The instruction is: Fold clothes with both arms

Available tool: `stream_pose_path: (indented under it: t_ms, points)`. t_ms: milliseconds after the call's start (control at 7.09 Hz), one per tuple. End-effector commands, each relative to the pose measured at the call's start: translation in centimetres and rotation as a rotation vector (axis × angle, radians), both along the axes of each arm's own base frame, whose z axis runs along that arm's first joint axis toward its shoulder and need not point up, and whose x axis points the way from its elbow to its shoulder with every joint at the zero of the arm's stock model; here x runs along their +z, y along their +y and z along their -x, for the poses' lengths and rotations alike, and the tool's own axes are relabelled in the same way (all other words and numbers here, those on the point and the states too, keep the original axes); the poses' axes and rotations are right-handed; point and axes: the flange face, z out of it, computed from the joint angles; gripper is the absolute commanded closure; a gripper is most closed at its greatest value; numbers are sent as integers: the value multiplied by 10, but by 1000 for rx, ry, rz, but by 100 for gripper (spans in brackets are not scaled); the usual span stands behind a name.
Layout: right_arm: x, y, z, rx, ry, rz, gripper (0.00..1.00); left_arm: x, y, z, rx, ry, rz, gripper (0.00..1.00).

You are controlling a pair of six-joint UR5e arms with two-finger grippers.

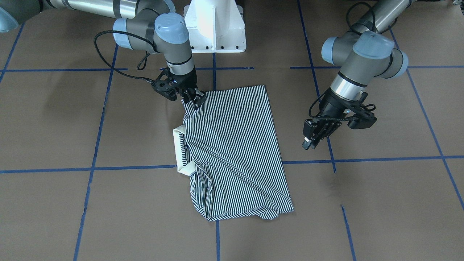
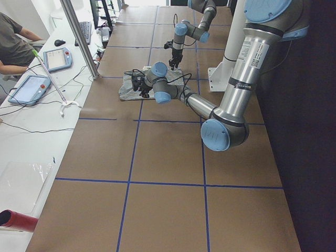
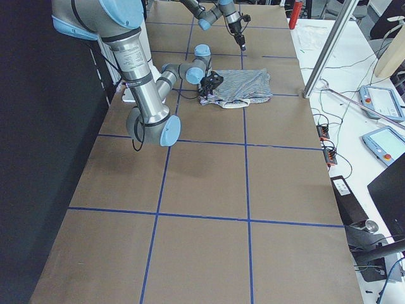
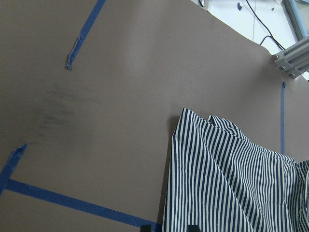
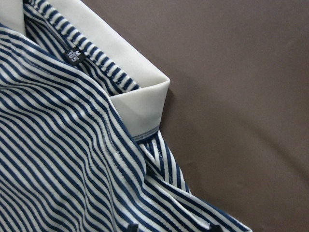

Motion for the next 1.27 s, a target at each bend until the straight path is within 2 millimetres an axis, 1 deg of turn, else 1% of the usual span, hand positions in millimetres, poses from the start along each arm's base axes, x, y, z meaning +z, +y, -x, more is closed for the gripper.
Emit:
stream_pose_path:
  t_ms: [0,141,423,564,705,846,987,1128]
  points:
    - [2,11,9,-8,5,16,18,0,0,0,-1,-1,0,63]
    - [1,14,9,3,3,31,16,-1,0,1,-3,0,-1,63]
    - [3,15,18,6,10,44,19,-1,-1,1,-4,0,-2,63]
    - [-5,9,34,6,17,46,22,-1,0,1,-4,1,-3,63]
    - [-1,7,37,5,27,50,27,-1,2,3,-3,2,-4,63]
    - [0,9,32,4,24,50,49,0,3,5,-5,2,-2,63]
    - [3,10,31,2,27,51,91,1,6,7,-4,2,-4,63]
    - [-1,12,28,-9,17,47,100,0,6,7,-3,3,-5,63]
